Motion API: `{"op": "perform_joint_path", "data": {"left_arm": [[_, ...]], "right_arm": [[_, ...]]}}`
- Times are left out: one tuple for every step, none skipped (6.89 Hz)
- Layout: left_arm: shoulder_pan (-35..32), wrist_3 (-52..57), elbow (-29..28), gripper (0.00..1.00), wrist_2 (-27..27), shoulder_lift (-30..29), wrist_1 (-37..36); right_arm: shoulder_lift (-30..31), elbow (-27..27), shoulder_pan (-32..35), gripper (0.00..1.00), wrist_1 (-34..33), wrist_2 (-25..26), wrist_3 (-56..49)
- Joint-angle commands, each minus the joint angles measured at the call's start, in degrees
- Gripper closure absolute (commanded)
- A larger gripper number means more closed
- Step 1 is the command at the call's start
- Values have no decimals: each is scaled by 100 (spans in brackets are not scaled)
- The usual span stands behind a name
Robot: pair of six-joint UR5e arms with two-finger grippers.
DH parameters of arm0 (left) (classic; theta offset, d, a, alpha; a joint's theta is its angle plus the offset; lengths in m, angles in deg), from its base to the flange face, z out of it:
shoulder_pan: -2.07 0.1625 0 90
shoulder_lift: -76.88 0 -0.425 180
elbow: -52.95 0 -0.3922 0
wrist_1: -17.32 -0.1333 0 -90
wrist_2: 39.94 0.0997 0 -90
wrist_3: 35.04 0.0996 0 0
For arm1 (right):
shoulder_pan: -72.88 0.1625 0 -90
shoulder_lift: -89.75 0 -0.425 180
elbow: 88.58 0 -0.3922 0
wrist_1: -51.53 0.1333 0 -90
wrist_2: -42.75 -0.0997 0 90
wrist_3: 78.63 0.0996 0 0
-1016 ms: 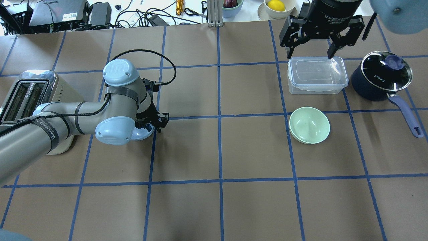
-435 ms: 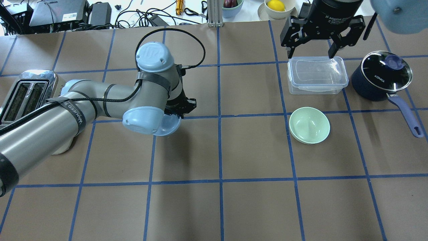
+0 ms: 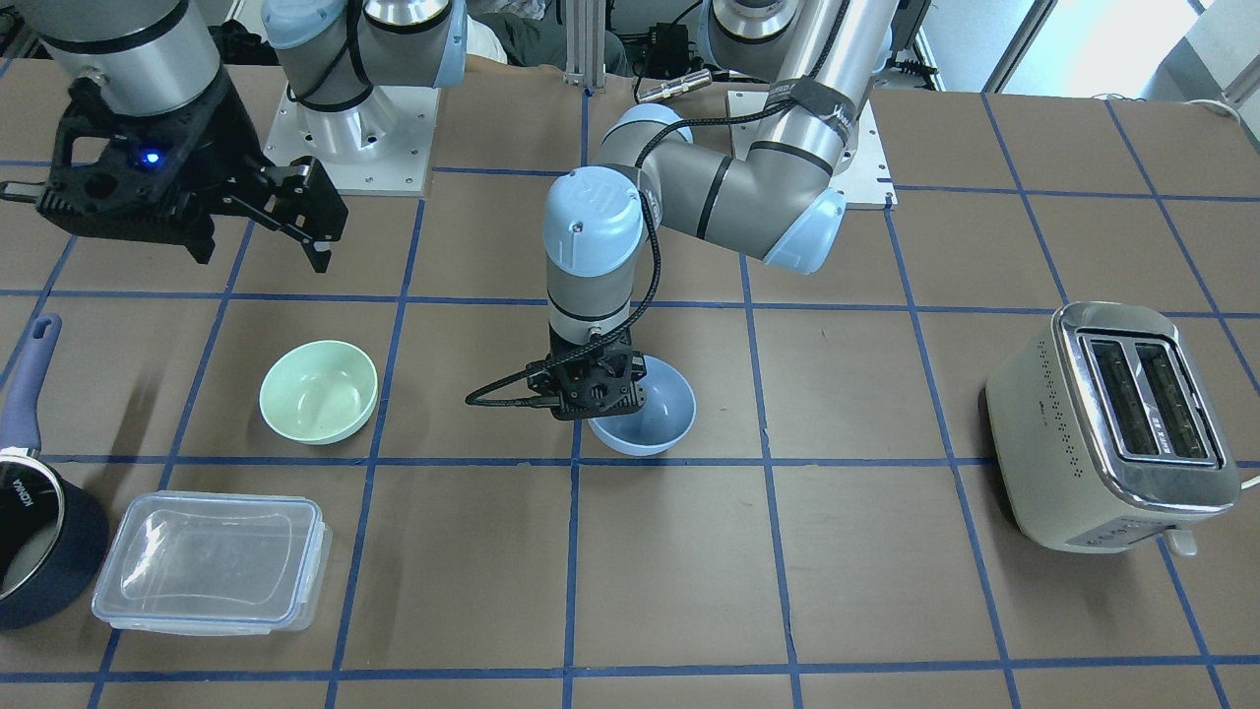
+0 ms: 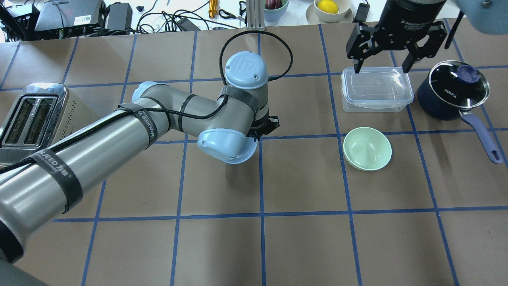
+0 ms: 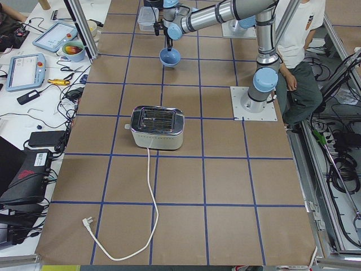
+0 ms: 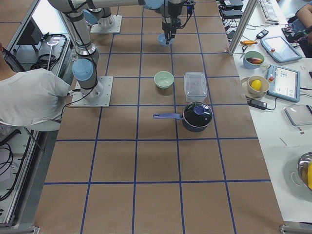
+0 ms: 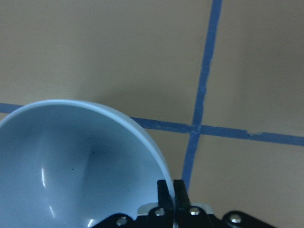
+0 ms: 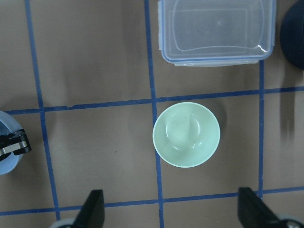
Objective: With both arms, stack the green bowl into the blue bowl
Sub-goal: 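Set down the blue bowl while the right gripper reaches to the pale green bowl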
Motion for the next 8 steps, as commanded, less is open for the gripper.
{"op": "perform_joint_path", "data": {"left_arm": [[-195,-142,-237,100,-12,-148,115],[-222,-107,-246,100,-38,-209,11],[-283,-194,-255,97,-82,-210,-51],[-371,-447,-255,97,-82,-245,-60],[-371,-415,-325,38,-82,-202,-52],[-354,-363,-447,8,-65,-71,18],[-119,-197,-527,0,-65,52,149],[275,101,-667,0,-300,289,751]], "right_arm": [[-46,472,-953,0,58,-71,-802],[-273,1024,-1383,0,-560,-80,-1014],[-336,1917,-1700,0,-1419,-149,-1077],[-310,2657,-1721,0,-2072,-159,-1069],[-415,3290,-1721,0,-3062,-185,-1008],[-624,3810,-1721,0,-3950,-255,-973],[-653,3963,-1712,3,-4046,-708,-972],[-766,3965,-1712,38,-4134,-747,-972]]}}
